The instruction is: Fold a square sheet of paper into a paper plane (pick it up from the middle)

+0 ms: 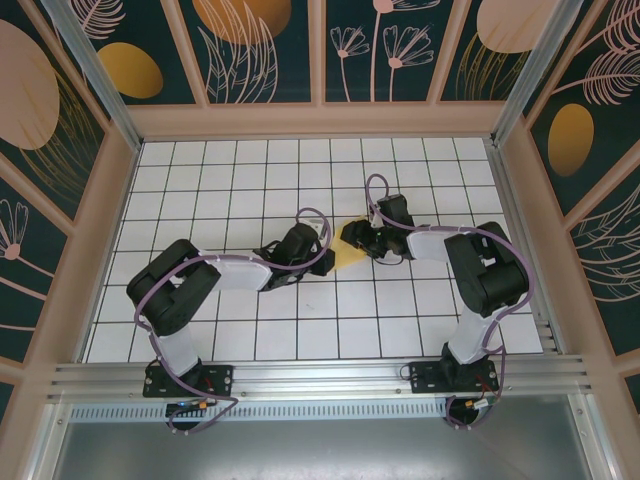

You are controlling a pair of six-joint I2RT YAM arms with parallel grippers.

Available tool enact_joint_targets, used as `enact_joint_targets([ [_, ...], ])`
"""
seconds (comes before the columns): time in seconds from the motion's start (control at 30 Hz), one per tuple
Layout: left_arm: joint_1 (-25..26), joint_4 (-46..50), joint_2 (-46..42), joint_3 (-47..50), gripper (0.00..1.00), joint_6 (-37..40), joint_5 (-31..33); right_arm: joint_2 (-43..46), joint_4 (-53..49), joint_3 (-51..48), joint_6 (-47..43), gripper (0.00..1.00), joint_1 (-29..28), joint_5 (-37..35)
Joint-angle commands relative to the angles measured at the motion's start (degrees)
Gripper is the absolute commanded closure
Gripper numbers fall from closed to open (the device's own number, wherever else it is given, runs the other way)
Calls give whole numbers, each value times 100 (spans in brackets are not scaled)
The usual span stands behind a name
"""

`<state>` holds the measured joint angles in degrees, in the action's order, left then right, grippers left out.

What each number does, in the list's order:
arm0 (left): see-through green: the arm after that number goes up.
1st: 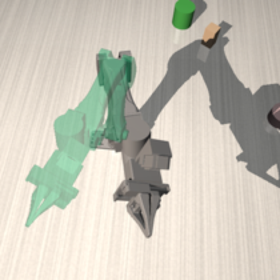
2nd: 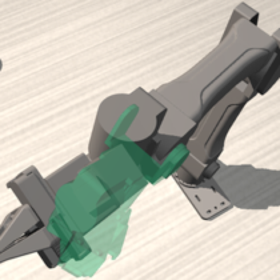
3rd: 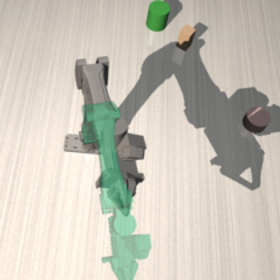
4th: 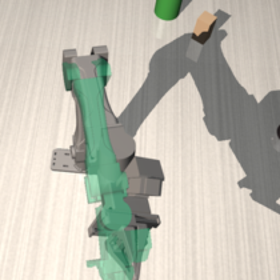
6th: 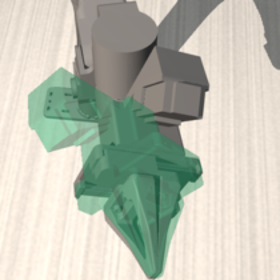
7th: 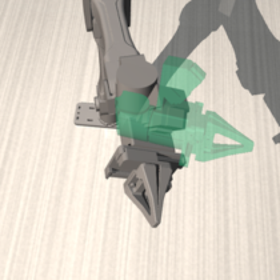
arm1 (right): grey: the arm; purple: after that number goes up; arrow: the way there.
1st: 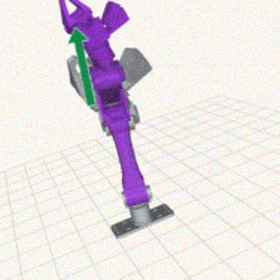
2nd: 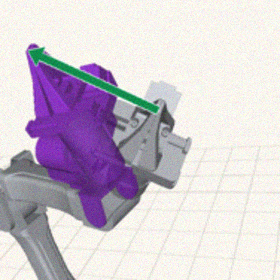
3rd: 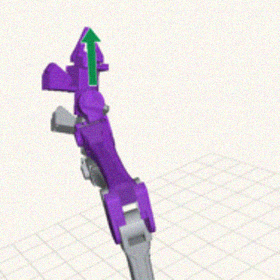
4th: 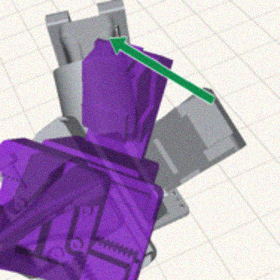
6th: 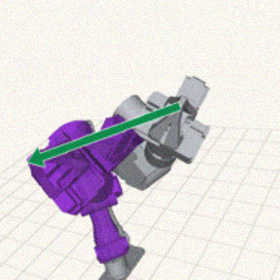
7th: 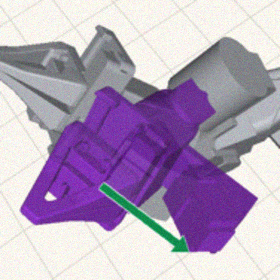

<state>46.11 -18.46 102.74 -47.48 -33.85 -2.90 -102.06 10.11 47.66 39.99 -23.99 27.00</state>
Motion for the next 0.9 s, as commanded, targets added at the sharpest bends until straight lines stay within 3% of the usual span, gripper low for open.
enact_joint_targets([
  [0.0, 45, 210, 72, -9, 75, 96, 25, -275, -260, 37, 36, 44, 25, -248],
  [0.5, 47, 281, 97, 62, 74, 13, 49, -300, -268, 33, 47, 44, 26, -258],
  [0.87, 47, 212, 149, -9, 82, -8, -109, -216, -236, -2, 47, 44, 34, -213],
])
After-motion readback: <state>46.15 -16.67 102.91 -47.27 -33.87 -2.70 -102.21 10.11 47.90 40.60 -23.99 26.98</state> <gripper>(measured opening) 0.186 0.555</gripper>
